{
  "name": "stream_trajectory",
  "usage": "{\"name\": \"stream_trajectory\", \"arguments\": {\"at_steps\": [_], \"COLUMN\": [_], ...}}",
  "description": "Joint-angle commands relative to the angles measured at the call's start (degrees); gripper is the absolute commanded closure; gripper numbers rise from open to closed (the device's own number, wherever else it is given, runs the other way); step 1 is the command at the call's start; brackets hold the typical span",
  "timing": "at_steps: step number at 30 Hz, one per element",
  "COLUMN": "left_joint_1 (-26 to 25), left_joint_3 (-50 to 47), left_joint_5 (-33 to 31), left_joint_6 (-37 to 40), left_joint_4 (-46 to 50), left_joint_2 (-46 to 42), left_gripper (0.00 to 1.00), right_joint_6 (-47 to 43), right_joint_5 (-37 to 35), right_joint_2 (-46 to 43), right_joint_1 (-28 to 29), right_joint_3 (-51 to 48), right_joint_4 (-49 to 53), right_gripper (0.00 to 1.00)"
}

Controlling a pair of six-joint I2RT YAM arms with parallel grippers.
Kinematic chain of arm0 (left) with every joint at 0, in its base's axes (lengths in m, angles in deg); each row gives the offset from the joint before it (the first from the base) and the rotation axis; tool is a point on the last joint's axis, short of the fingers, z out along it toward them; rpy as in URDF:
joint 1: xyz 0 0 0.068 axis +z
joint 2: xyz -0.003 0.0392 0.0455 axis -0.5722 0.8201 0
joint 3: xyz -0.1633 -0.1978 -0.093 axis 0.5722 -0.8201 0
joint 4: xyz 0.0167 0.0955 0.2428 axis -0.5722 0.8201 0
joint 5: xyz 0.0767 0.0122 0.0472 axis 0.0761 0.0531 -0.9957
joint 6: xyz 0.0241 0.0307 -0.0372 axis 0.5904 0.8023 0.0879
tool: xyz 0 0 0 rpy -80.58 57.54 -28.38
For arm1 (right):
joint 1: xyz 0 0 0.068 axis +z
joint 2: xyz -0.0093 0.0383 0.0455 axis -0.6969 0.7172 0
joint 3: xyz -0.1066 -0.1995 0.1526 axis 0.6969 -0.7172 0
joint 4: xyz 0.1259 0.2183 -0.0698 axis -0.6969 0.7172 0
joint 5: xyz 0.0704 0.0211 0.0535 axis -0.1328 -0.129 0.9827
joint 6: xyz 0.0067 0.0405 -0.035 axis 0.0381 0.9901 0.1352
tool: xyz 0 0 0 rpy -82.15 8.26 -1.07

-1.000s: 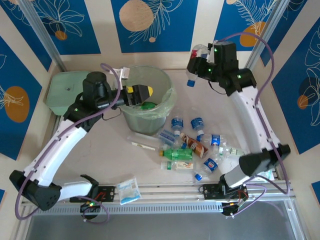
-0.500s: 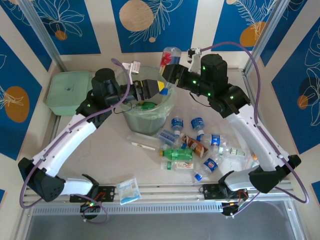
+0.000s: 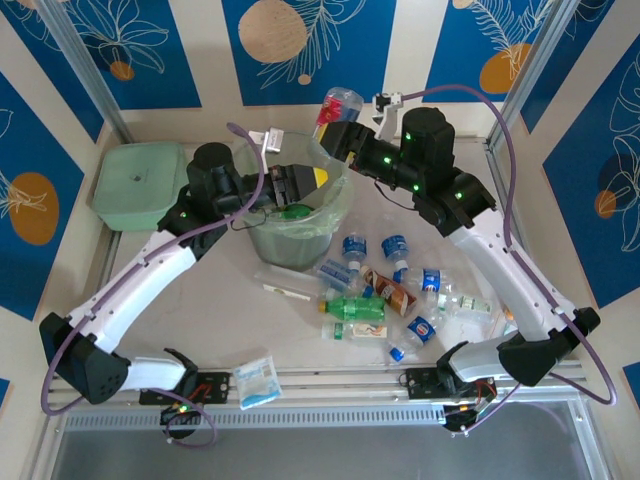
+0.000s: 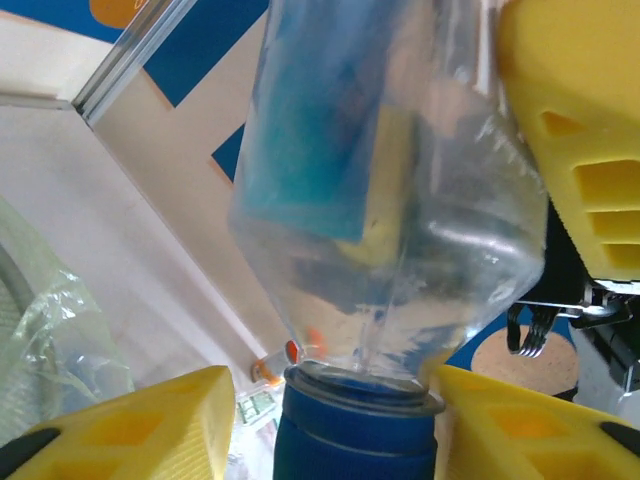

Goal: Put the plastic bottles in the bin

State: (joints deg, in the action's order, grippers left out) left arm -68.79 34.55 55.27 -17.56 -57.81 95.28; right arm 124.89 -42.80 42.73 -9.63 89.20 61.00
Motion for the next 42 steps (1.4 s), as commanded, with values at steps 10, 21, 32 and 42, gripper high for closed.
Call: {"name": "stream_trajectory", "arguments": {"at_steps": [10, 21, 32, 42], "left_joint_1": [-0.39, 0.05, 0.3, 1.01], "left_joint_3": [1.06, 18.0, 19.42, 20.34], "left_joint_5": [-0.65, -24.36, -31.35, -33.51], "left_joint_6": [4.09, 30.23, 36.63, 37.24], "left_joint_4": [2.96, 50.01, 51.63, 53.13], "left_joint_2": [-2.58, -2.72, 3.89, 6.12], "left_gripper": [0.76, 1.0, 1.0, 1.0], "right_joint_6": [-0.18, -4.75, -3.64, -3.26], "right_joint_5": [-0.38, -12.25, -11.13, -8.94], "right_joint_2": [0.41, -6.01, -14.36, -17.75], "right_joint_1": [1.58, -5.96, -12.86, -14.92], "right_joint_3": [0.61, 0.86, -11.12, -18.21], "right_joint_4": [0.49, 13.94, 16.34, 17.16], "right_gripper": [0.37, 0.12, 0.12, 0.12]}}
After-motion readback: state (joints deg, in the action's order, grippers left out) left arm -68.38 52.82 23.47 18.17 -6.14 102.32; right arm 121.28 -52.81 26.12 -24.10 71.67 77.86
